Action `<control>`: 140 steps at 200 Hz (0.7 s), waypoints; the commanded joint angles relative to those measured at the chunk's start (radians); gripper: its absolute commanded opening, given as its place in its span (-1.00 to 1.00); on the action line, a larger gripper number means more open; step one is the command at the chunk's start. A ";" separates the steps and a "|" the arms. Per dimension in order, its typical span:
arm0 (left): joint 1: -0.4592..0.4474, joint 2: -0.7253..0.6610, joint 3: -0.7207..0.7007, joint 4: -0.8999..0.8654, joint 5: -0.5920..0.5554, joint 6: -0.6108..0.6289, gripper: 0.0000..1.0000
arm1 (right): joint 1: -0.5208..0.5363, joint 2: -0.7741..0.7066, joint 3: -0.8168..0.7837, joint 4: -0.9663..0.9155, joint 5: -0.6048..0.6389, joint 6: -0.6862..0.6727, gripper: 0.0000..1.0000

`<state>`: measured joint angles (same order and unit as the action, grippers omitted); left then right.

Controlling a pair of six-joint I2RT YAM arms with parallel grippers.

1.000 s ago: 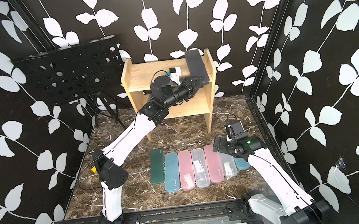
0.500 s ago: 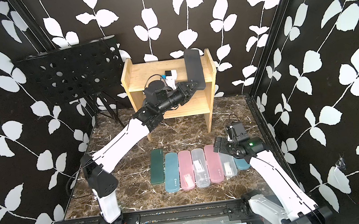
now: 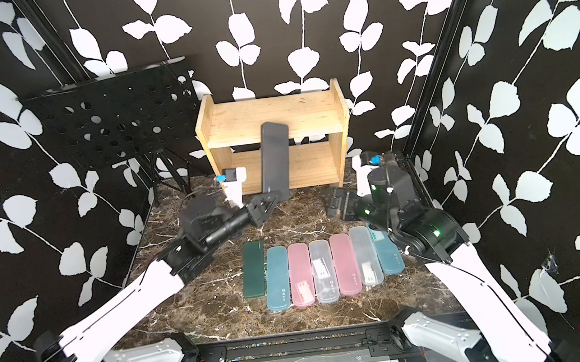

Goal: Remove the pencil cases from the shelf
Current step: Pick up the pencil case from the shelf.

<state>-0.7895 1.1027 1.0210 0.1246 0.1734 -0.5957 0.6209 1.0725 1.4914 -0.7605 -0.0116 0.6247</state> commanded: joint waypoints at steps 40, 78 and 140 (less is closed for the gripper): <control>-0.001 -0.313 -0.175 -0.096 -0.124 0.182 -1.00 | 0.250 0.310 0.244 0.222 0.084 -0.006 0.99; -0.001 -0.414 -0.240 -0.166 -0.173 0.177 -1.00 | 0.341 0.458 0.395 0.258 0.090 -0.006 0.99; -0.001 -0.497 -0.289 -0.197 -0.196 0.180 -1.00 | 0.393 0.622 0.528 0.219 0.072 -0.001 0.98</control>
<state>-0.7860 0.6426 0.7418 -0.0856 -0.0162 -0.4427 1.0058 1.6588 1.9652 -0.5648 0.0597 0.6212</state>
